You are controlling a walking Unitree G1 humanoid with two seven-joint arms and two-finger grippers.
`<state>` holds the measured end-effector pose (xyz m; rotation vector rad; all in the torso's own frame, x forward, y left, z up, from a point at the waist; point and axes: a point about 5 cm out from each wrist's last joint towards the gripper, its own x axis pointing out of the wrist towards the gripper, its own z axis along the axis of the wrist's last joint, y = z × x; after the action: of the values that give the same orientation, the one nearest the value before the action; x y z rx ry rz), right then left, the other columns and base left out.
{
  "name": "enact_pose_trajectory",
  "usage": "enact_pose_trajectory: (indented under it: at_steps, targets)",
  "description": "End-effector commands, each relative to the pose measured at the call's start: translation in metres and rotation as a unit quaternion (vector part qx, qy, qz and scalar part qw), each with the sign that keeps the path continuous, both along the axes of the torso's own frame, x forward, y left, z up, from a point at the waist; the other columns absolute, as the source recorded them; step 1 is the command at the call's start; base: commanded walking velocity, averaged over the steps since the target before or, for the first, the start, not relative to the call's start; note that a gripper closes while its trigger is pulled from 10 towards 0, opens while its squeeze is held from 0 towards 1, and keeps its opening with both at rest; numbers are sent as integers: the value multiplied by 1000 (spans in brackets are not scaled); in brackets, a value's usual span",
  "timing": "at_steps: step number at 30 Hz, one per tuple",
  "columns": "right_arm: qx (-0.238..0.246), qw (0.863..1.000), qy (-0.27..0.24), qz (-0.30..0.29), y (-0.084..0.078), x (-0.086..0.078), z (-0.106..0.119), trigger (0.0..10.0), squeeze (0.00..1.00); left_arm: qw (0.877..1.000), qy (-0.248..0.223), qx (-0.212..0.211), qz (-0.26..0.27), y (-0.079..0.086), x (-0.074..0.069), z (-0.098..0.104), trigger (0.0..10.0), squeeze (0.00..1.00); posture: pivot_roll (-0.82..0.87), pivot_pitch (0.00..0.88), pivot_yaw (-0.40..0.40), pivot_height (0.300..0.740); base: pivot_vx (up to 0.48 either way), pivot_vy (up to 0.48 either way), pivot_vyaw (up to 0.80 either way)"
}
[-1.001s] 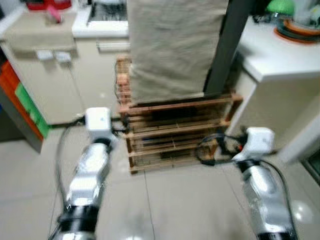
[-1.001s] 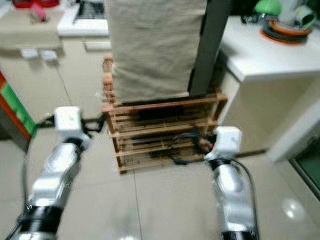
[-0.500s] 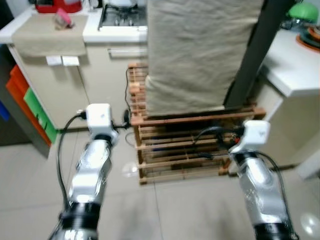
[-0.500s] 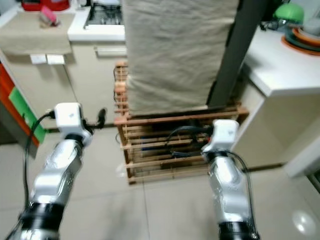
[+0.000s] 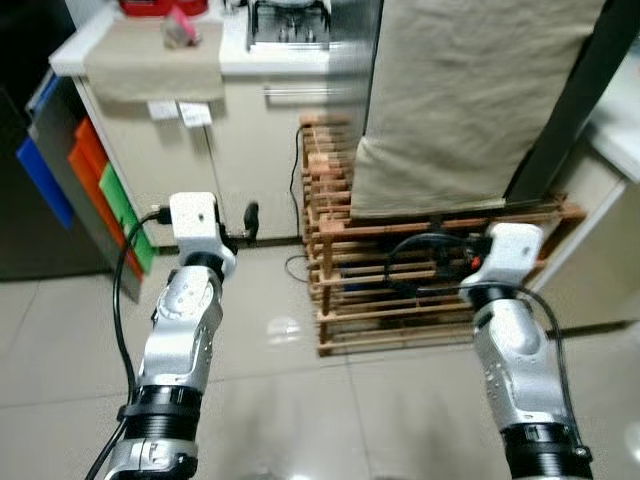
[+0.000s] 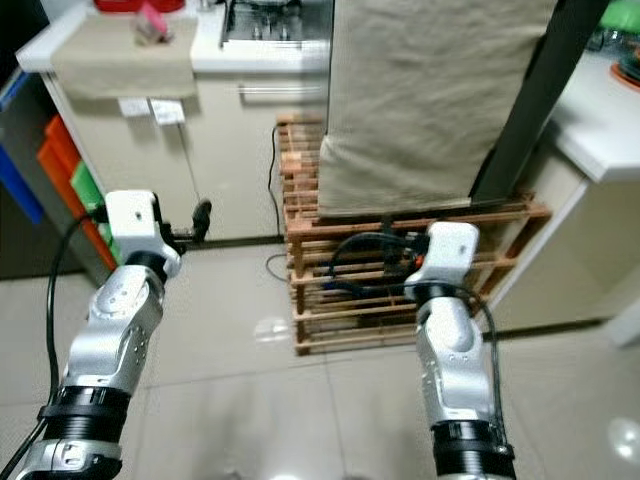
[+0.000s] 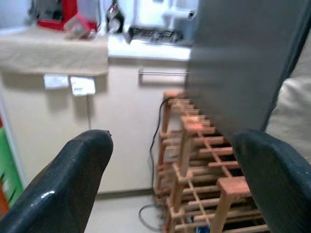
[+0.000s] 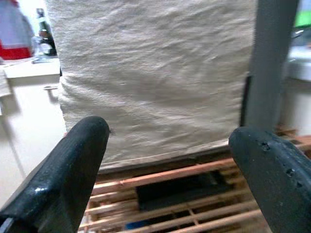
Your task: Restocking fridge
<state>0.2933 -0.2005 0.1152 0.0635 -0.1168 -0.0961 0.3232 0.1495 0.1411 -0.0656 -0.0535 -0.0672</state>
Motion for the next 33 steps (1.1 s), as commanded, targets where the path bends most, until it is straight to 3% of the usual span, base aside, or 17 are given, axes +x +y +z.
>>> enact_pose_trajectory:
  at_steps: [1, 7, 21, 27, 33]
  targets:
    - [9, 1000, -25, 7, 8, 3, 11, 10000, 8, 999, -45, 9, -9, 4, 4, 24, 10000, 0, -98, 0, 6, 740, 0, 480, 0]
    - [10, 1000, -14, 13, 14, 6, 7, 10000, 4, 998, -47, 17, -38, -2, 6, 29, 10000, 0, -84, 0, 3, 740, 0, 240, -267]
    - [4, 1000, -10, 18, 18, 6, 6, 10000, 0, 998, -5, -8, -67, -13, -3, 6, 10000, 0, -92, 0, -1, 740, 0, 410, -800]
    - [5, 1000, -16, 7, 15, 6, 8, 10000, 0, 997, -4, 20, -71, -23, -4, 2, 10000, 0, -104, 0, 9, 740, 0, 0, -800]
    - [6, 1000, -12, 7, 16, 4, 6, 10000, 4, 998, -3, 41, -40, -13, -2, -2, 10000, 0, -104, 0, 9, 740, 0, 0, -800]
